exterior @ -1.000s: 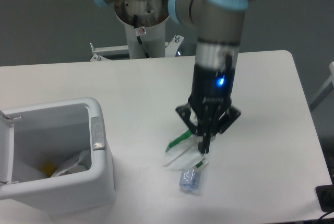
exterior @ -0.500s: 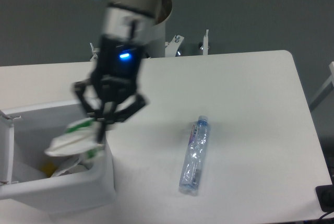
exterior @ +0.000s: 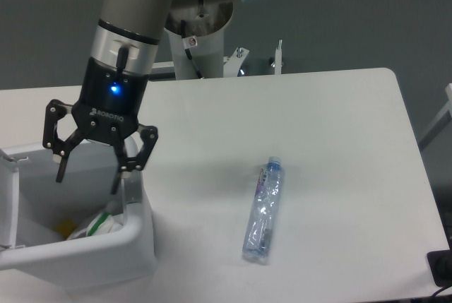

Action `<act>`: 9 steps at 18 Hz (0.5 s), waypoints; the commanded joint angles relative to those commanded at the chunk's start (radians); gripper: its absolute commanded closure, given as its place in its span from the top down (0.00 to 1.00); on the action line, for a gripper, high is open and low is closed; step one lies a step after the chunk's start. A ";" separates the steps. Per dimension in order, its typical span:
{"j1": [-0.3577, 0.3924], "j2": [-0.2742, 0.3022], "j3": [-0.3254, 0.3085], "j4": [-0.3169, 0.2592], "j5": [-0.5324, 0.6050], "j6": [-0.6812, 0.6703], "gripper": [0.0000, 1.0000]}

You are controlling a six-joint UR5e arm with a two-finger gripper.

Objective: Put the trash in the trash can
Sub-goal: 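Move the open gripper over the clear plastic bottle and lower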

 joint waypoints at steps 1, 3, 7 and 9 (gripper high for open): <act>0.029 0.000 0.000 -0.009 -0.003 0.003 1.00; 0.104 -0.008 0.003 -0.023 -0.005 0.008 1.00; 0.212 -0.075 -0.024 -0.034 0.009 0.182 1.00; 0.232 -0.121 -0.037 -0.032 0.015 0.291 1.00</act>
